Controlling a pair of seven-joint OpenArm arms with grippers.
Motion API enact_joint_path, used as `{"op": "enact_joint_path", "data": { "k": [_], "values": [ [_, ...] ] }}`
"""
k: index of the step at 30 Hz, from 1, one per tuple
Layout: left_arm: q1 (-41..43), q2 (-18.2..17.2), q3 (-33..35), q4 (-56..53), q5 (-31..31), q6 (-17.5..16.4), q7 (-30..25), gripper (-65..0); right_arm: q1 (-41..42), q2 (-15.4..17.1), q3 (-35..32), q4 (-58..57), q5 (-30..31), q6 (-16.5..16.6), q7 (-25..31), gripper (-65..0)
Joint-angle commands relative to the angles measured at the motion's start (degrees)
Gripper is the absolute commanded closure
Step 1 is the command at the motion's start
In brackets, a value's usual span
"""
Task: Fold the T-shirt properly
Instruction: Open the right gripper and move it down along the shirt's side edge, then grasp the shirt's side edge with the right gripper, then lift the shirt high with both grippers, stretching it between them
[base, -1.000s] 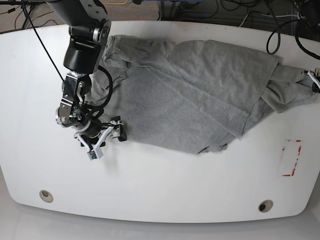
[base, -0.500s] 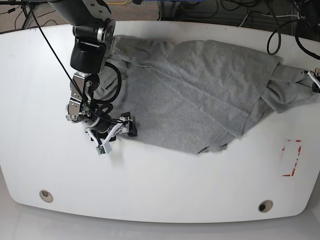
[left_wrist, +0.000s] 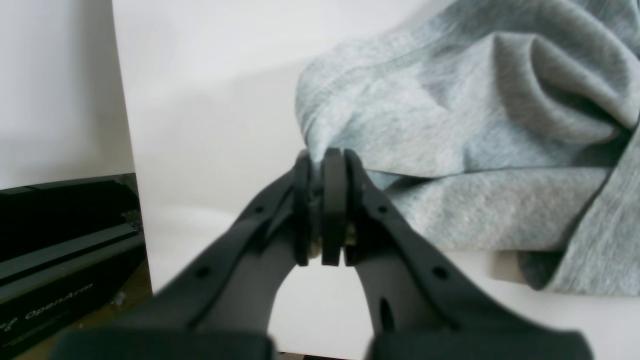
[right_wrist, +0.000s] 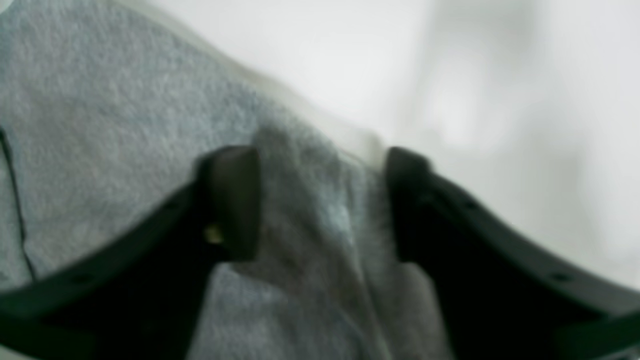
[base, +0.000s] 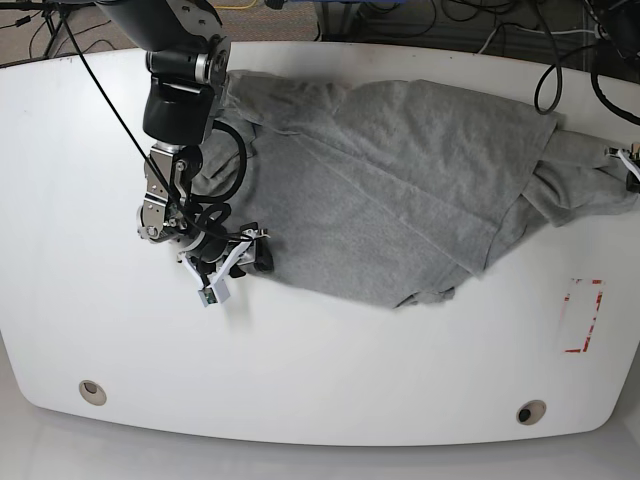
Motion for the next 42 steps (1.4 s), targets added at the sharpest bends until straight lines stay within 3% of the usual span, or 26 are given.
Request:
{"op": "enact_joint_path", "data": {
  "k": [1,4,5,12,16,24,33,42],
  "values": [
    [-0.5,-1.6,0.8,0.7,-0.4,0.1,-0.9,0.0,0.7,0.2,-0.1,2.1,0.5,0.3,0.1,-15.4],
    [-0.9,-1.6,2.4,0.7,-0.4,0.1,-0.9,0.0,-0.5,0.3,-0.1,3.9,0.5,0.3,-0.1,-1.1],
    [-1.4,-1.6,3.0,0.7,-0.4,0.1,-0.9,0.0,-1.1,0.6,-0.1,5.3,0.5,0.3,-0.4,0.0],
    [-3.2,-1.4,4.5,0.7,-0.4,0.1,-0.9,0.0,-7.0,1.1,-2.1,16.3,0.5,0.3,-3.6,0.0],
    [-4.7,0.7,4.5,0.7,0.3,0.1,-0.9,0.0,-10.5,1.2,-2.1,23.3,0.5,0.3,-6.0,0.0],
    [-9.8,4.1,4.5,0.8,8.2,0.1,-0.9,0.0,-13.2,4.0,-2.0,33.3,0.5,0.3,-10.6,0.0],
    [-21.0,10.2,4.4,1.3,16.5,0.1,-0.9,0.0,-5.3,9.5,-2.4,35.5,0.5,0.3,-14.8,0.0],
    [-33.4,13.1,4.3,8.8,20.9,0.1,-0.8,0.0,8.8,15.7,-2.5,35.5,1.0,0.3,-20.4,0.0]
  ]
}}
